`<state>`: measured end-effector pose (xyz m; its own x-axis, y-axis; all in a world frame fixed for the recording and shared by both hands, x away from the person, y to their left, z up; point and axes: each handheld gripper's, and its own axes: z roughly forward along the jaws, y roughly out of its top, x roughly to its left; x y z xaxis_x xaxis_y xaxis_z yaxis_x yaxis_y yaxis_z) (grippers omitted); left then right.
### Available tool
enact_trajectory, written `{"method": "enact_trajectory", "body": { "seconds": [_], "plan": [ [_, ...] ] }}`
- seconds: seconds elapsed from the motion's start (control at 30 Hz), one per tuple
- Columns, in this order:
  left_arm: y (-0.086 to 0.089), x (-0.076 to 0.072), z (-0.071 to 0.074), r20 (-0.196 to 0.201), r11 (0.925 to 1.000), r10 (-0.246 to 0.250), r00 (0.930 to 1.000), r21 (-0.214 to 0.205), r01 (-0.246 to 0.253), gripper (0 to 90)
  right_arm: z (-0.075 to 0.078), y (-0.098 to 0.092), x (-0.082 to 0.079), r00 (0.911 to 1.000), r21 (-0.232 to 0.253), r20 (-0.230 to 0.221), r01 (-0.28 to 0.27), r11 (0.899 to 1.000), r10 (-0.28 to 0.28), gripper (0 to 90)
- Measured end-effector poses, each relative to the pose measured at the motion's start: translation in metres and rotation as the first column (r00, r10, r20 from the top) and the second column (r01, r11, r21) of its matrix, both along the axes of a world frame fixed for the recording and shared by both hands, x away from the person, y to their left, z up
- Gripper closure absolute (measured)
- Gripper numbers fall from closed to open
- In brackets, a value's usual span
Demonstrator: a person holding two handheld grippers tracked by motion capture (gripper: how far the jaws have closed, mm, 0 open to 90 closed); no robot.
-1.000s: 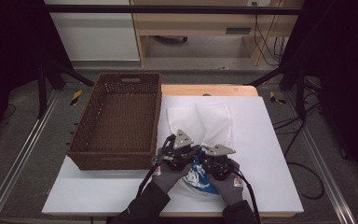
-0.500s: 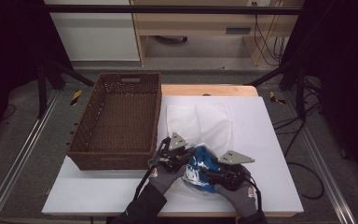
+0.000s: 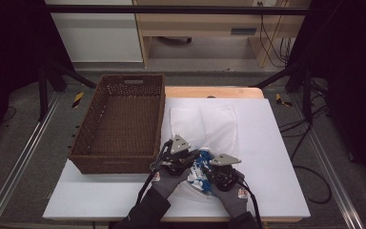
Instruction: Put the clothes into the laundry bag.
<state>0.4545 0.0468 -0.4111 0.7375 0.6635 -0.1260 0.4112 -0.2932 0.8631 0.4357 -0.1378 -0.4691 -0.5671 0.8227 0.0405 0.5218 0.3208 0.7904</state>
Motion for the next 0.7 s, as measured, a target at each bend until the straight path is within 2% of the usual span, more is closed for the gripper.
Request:
{"method": "enact_trajectory", "body": {
  "seconds": [0.07, 0.13, 0.23, 0.33, 0.43, 0.57, 0.7],
  "plan": [
    [0.000, -0.003, 0.002, 0.002, 0.9998, -0.013, 0.9999, -0.017, 0.013, 88.9, 0.008, -0.002, 0.002, 0.9987, 0.038, 0.044, 0.026, 0.999, -0.028, 83.0],
    [-0.002, -0.008, 0.005, 0.016, 0.9995, -0.026, 0.9995, -0.016, 0.026, 88.9, 0.014, -0.002, 0.007, 0.9962, 0.046, 0.065, 0.055, 0.997, -0.058, 82.7],
    [-0.005, -0.011, 0.005, 0.022, 0.9995, -0.033, 0.9992, -0.001, 0.033, 88.9, 0.010, 0.004, 0.019, 0.9919, -0.002, 0.067, 0.109, 0.994, -0.109, 80.5],
    [-0.005, -0.010, -0.001, 0.006, 0.9995, -0.031, 0.9995, 0.007, 0.031, 88.9, -0.002, 0.006, 0.029, 0.9903, -0.041, 0.034, 0.136, 0.990, -0.135, 74.6],
    [-0.002, -0.007, -0.007, -0.009, 0.9998, -0.019, 0.9998, 0.003, 0.019, 88.9, -0.002, 0.006, 0.029, 0.9933, -0.054, 0.036, 0.112, 0.992, -0.110, 65.5],
    [0.002, -0.002, -0.011, -0.017, 1.0000, -0.001, 0.9999, 0.006, 0.001, 88.9, 0.012, -0.003, 0.016, 0.9984, 0.028, 0.026, 0.049, 0.998, -0.050, 54.2],
    [0.004, 0.000, -0.011, -0.018, 1.0000, 0.007, 0.9998, 0.004, -0.007, 88.9, 0.027, -0.018, -0.002, 0.9980, 0.075, 0.062, -0.018, 0.997, 0.013, 43.7]
  ]
}}
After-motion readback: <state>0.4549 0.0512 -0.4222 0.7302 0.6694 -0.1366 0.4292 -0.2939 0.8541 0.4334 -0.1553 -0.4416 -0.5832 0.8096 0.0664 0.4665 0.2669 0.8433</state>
